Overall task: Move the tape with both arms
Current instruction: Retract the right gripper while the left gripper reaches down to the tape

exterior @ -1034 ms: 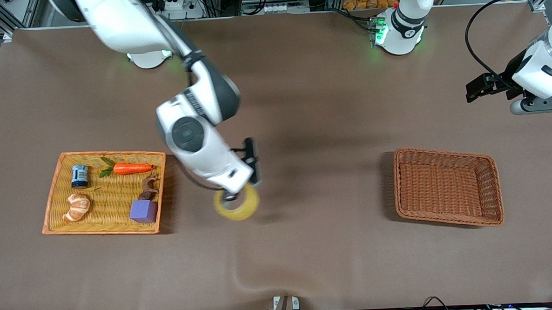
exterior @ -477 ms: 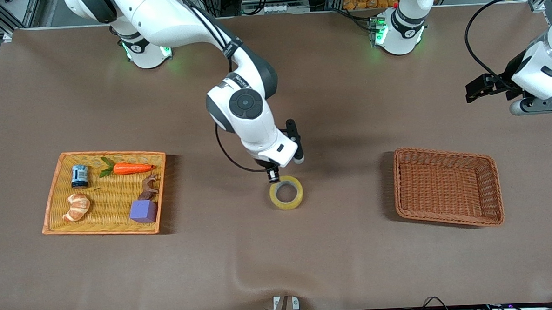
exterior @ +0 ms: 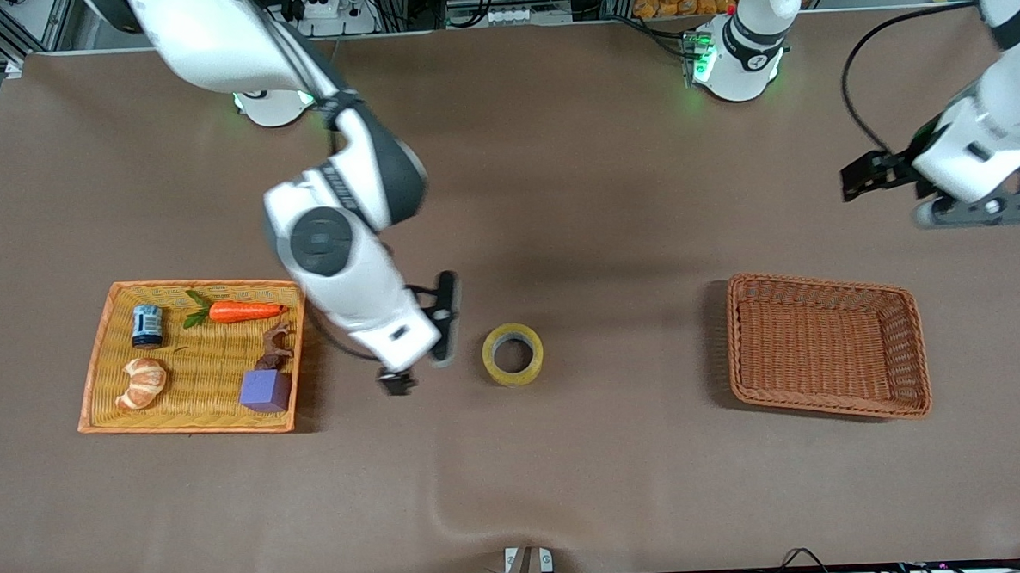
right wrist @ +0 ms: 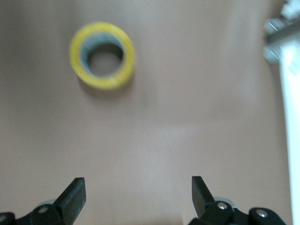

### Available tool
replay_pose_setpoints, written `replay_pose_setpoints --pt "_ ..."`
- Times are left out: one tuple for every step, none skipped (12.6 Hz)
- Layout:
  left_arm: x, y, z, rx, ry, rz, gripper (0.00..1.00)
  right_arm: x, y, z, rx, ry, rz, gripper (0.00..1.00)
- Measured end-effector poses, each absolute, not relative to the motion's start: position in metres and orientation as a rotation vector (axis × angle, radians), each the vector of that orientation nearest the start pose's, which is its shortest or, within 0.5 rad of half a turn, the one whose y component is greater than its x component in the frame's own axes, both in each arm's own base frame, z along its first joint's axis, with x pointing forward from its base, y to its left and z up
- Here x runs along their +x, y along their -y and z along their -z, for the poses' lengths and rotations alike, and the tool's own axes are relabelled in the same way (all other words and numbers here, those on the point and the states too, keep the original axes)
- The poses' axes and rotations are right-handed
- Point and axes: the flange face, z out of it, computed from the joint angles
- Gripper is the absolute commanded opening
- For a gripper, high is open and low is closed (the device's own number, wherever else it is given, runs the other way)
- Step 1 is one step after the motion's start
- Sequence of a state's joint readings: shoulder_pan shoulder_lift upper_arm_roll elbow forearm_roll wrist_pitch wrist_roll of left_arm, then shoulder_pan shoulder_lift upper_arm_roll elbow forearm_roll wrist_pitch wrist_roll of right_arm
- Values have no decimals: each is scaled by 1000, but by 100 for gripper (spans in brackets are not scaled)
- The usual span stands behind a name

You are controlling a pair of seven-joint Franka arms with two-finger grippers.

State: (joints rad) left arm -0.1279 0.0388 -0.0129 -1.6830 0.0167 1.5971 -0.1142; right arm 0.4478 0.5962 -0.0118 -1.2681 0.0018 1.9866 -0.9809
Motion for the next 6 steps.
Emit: replay_pose_setpoints --pt "564 100 -539 -3103 -55 -188 100 678 -270 -438 -2474 1998 198 100" --pt "574 126 -524 -3109 -64 -178 100 687 -224 -451 -2540 1921 200 100" --pt "583 155 -505 -3124 -54 -163 100 692 -178 -463 -2598 1840 170 100" --pt "592 186 -485 -3139 -34 -143 100 692 -134 -474 -2645 1758 121 100" --pt "600 220 -463 -3154 -20 -126 100 687 -97 -490 -2684 1686 87 100" --pt "608 259 -440 -3165 -23 -103 100 680 -67 -511 -2721 1619 75 100"
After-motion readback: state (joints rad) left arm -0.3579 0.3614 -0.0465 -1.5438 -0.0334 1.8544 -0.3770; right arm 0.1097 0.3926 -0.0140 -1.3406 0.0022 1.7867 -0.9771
